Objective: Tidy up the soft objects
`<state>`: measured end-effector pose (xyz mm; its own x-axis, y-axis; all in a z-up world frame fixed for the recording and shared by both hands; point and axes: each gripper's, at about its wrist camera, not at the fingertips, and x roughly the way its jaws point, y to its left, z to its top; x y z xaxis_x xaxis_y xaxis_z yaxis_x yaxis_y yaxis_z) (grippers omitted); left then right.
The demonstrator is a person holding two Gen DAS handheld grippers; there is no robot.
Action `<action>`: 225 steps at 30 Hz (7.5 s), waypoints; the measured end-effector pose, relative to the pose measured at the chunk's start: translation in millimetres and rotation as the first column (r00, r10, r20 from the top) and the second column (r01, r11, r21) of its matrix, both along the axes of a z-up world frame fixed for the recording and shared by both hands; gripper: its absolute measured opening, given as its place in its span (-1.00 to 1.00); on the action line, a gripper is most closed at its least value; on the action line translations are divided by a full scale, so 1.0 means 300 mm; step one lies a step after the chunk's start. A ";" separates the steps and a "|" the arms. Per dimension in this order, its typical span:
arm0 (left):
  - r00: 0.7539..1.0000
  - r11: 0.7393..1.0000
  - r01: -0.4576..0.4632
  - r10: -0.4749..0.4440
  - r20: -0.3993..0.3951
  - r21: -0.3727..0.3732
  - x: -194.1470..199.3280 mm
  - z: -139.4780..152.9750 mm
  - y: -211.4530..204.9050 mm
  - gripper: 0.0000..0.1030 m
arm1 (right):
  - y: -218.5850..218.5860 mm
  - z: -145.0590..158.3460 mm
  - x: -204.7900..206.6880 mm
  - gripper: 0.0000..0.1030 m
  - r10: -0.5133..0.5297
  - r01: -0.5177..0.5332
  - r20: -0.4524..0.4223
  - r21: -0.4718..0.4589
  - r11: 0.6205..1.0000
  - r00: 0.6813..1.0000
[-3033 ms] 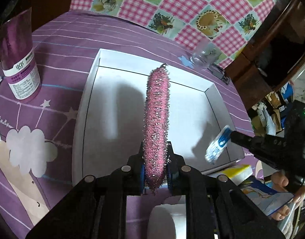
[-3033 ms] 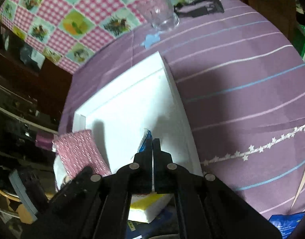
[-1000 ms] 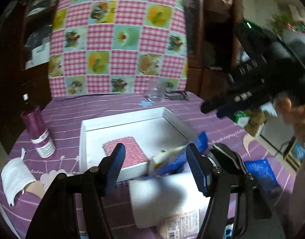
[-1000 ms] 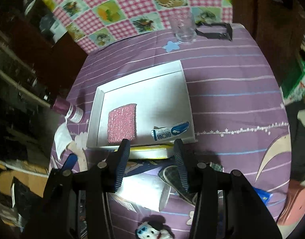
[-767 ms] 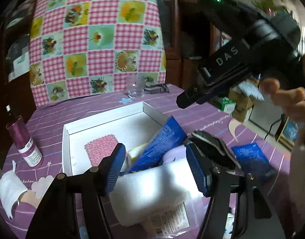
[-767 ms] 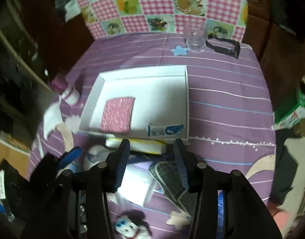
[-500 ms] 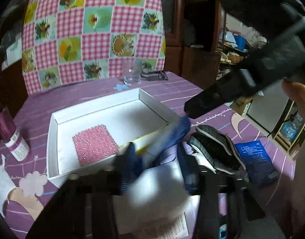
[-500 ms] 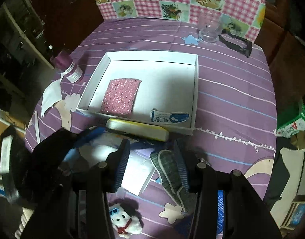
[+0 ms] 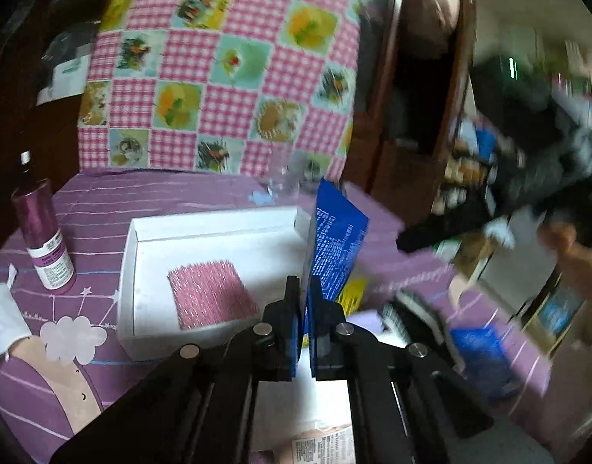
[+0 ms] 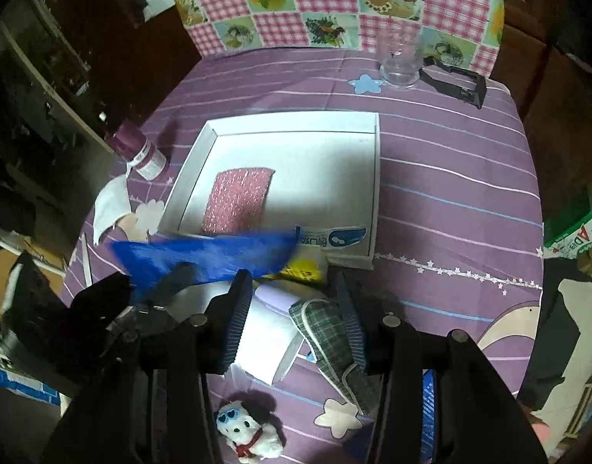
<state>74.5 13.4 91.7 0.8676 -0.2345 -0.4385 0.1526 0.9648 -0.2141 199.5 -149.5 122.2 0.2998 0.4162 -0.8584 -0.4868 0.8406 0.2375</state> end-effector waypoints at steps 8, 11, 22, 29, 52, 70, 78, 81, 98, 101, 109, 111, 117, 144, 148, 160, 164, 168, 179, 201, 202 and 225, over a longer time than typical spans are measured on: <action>0.989 0.991 -0.124 0.128 0.073 -0.056 -0.041 0.052 0.085 -0.99 | 0.007 -0.011 0.008 -0.08 0.004 -0.004 -0.013 0.001 1.000 1.000; 0.982 0.985 -0.157 0.163 0.093 -0.067 -0.054 0.061 0.106 -0.99 | 0.019 -0.022 0.013 -0.08 0.013 -0.013 -0.020 -0.004 1.000 1.000; 0.981 0.979 -0.188 0.191 0.040 -0.074 -0.015 0.027 0.127 -0.99 | 0.095 -0.105 0.047 -0.08 0.040 -0.042 -0.056 -0.028 0.999 0.998; 0.979 0.977 -0.203 0.205 0.019 -0.062 -0.004 0.007 0.119 -0.99 | 0.115 -0.150 0.073 -0.08 0.066 -0.067 -0.016 -0.062 0.996 0.998; 0.979 0.979 -0.202 0.202 -0.010 -0.035 0.015 -0.018 0.101 -0.99 | 0.032 -0.283 0.197 -0.44 0.098 -0.029 -0.239 0.278 0.960 0.966; 0.978 0.977 -0.209 0.209 -0.010 -0.033 0.019 -0.019 0.098 -0.99 | -0.024 -0.202 0.190 -0.95 -0.003 0.053 -0.160 0.310 0.949 0.987; 0.965 0.965 -0.262 0.262 -0.031 -0.028 0.023 -0.020 0.120 -0.99 | 0.005 -0.179 0.172 0.12 -0.071 0.102 -0.107 0.318 0.943 0.992; 0.962 0.962 -0.271 0.270 -0.033 -0.030 0.023 -0.020 0.129 -0.99 | 0.045 -0.211 0.174 0.12 -0.079 0.114 -0.140 0.259 0.959 0.987; 0.962 0.963 -0.270 0.269 -0.038 -0.025 0.025 -0.022 0.134 -0.99 | 0.133 -0.283 0.134 -0.91 0.012 0.009 -0.186 0.111 0.994 0.983; 0.963 0.963 -0.269 0.268 -0.037 -0.026 0.024 -0.022 0.136 -0.99 | 0.127 -0.270 0.132 -0.94 0.015 0.006 -0.175 0.119 0.993 0.984; 0.965 0.964 -0.263 0.262 -0.030 -0.040 0.021 -0.022 0.142 -0.99 | 0.082 -0.186 0.114 -0.97 -0.004 0.025 -0.120 0.171 0.985 0.993; 0.967 0.966 -0.254 0.252 -0.028 -0.051 0.018 -0.022 0.145 -0.99 | 0.064 -0.167 0.112 -0.97 -0.011 0.032 -0.112 0.186 0.982 0.994; 0.973 0.970 -0.232 0.232 -0.013 -0.075 0.007 -0.014 0.151 -0.99 | 0.025 -0.107 0.102 -0.97 -0.053 0.070 -0.075 0.247 0.967 0.996; 0.926 0.958 -0.284 0.263 -0.270 -0.041 0.190 -0.111 0.225 -0.01 | 0.016 -0.096 0.130 -0.98 -0.207 0.155 0.122 0.342 0.927 0.971; 0.939 0.955 -0.296 0.292 -0.180 0.008 0.153 -0.076 0.199 0.41 | -0.012 -0.068 0.117 -0.97 -0.239 0.176 0.137 0.361 0.916 0.961; 0.952 0.955 -0.295 0.294 -0.084 0.000 0.082 -0.024 0.176 0.53 | -0.002 -0.037 0.096 -0.20 -0.202 0.173 0.124 0.210 0.962 0.972; 0.958 0.964 -0.266 0.264 -0.115 -0.004 0.088 -0.036 0.162 0.53 | 0.035 -0.081 0.101 -0.20 -0.143 0.139 0.044 0.095 0.986 0.989; 0.960 0.967 -0.255 0.255 -0.112 0.013 0.081 -0.036 0.141 0.53 | 0.057 -0.104 0.087 -0.20 -0.097 0.097 0.015 0.050 0.994 0.995; 0.960 0.972 -0.233 0.237 -0.149 0.043 0.095 -0.062 0.115 0.53 | 0.162 -0.202 0.105 -0.21 -0.013 0.013 -0.044 0.004 1.000 0.999; 0.961 0.977 -0.197 0.209 -0.182 0.083 0.109 -0.084 0.082 0.53 | 0.073 -0.225 0.173 -0.21 -0.127 0.131 -0.074 0.044 0.990 0.989; 0.962 0.977 -0.191 0.205 -0.181 0.092 0.110 -0.085 0.076 0.53 | 0.077 -0.226 0.172 -0.21 -0.123 0.126 -0.075 0.036 0.991 0.990; 0.978 0.993 -0.091 0.105 -0.182 0.080 0.097 -0.072 0.018 0.53 | 0.024 -0.029 -0.021 -0.21 -0.117 0.121 0.093 -0.040 0.992 0.989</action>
